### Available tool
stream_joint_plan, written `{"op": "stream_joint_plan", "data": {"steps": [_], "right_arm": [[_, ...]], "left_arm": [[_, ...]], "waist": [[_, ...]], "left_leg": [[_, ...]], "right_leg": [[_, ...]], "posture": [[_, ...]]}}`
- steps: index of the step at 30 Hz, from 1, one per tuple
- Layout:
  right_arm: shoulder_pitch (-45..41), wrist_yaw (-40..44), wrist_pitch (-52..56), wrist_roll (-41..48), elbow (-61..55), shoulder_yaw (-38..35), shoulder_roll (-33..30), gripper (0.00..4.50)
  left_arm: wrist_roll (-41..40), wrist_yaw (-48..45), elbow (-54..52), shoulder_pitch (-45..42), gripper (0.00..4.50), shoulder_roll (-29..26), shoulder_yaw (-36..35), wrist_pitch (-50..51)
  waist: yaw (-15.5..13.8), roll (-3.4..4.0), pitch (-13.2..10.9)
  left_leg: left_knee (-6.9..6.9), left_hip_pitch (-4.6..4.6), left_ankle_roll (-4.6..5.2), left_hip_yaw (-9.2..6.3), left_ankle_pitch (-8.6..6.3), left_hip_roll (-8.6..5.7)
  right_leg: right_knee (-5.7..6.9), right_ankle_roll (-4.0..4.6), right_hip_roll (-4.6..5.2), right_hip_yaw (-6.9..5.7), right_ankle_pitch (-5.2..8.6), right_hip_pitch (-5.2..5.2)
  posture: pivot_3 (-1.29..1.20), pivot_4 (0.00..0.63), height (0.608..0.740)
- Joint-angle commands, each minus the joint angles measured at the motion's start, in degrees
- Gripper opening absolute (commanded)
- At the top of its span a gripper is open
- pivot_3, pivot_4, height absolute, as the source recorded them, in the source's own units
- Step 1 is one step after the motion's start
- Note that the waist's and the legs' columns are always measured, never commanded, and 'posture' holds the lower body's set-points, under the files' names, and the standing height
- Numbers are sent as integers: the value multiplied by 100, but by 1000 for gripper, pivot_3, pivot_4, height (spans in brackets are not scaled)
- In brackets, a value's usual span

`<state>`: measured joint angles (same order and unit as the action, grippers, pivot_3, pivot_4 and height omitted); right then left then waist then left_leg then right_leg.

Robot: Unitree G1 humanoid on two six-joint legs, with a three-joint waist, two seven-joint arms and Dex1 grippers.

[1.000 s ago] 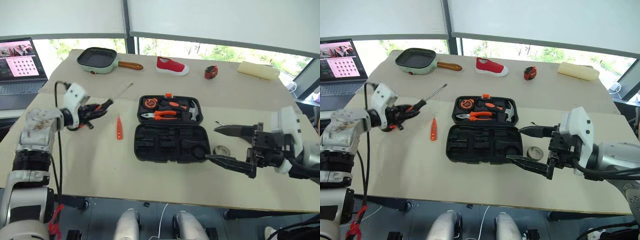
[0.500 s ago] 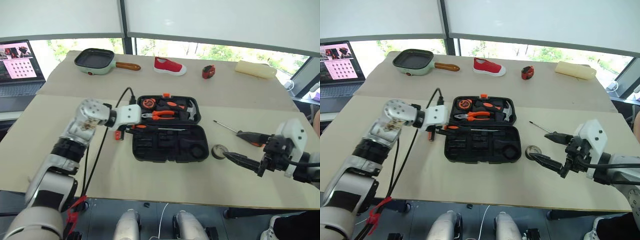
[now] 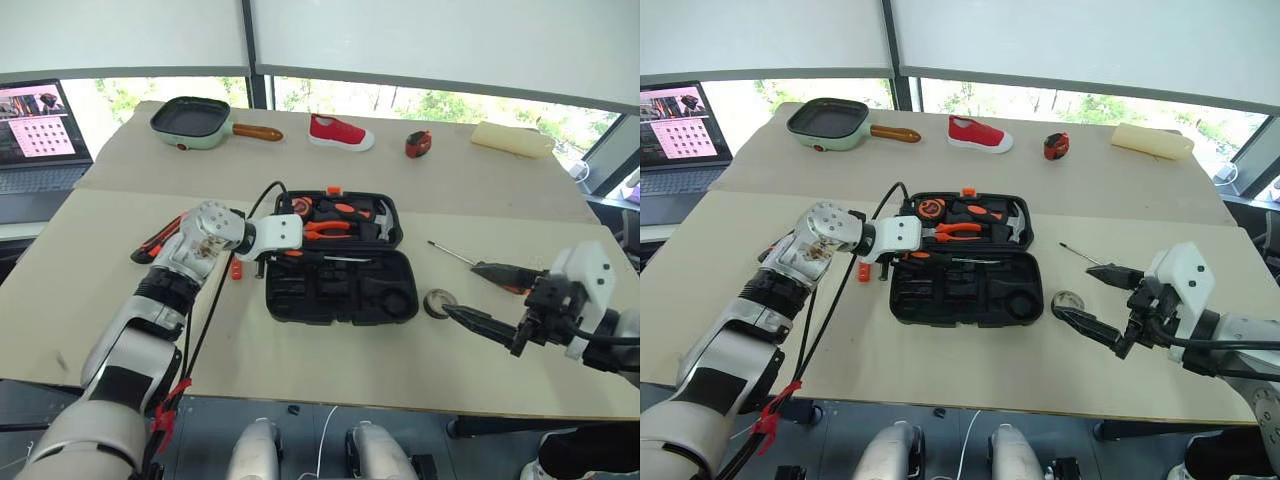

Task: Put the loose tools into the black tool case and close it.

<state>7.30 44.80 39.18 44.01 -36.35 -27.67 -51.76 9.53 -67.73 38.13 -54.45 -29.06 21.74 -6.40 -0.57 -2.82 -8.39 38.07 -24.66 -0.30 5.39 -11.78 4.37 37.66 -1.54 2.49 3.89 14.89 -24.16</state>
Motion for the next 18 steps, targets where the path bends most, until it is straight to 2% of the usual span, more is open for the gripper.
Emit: {"op": "stream_joint_plan", "data": {"steps": [1,2,9,10,12,18], "right_arm": [[-54,-88,8,128,-184,-188,26,4500],[-58,-93,16,140,-201,-187,31,4500],[-53,-148,53,259,-267,-185,44,4500],[-45,-161,50,272,-271,-178,43,4500],[-33,-180,40,284,-275,-165,40,4500],[-89,-241,29,281,-269,-53,35,4500]], "left_arm": [[-30,4,90,-205,1401,91,-92,-141],[-32,7,105,-224,1904,111,-106,-151],[-219,-148,-167,-415,4358,110,-289,-19],[-258,-210,-207,-437,4358,111,-303,-26],[-306,-284,-228,-452,4054,136,-333,-55],[-86,-187,37,-465,1867,238,-168,-284]], "waist": [[0,0,0],[0,0,0],[-7,0,0],[-7,0,0],[-6,0,0],[-5,0,0]], "left_leg": [[0,0,0,0,0,0],[0,0,0,-1,0,0],[10,-3,0,-7,0,-2],[10,-4,0,-8,0,-2],[10,-5,0,-9,0,-2],[11,-4,0,-9,0,-2]], "right_leg": [[0,0,0,0,0,0],[0,0,0,0,0,0],[4,-1,0,-1,0,2],[5,-2,0,-1,0,2],[5,-2,-1,-1,0,1],[6,-2,-1,-1,0,2]], "posture": [[0,150,740],[0,150,740],[0,150,740],[0,150,740],[0,150,740],[0,150,740]]}}
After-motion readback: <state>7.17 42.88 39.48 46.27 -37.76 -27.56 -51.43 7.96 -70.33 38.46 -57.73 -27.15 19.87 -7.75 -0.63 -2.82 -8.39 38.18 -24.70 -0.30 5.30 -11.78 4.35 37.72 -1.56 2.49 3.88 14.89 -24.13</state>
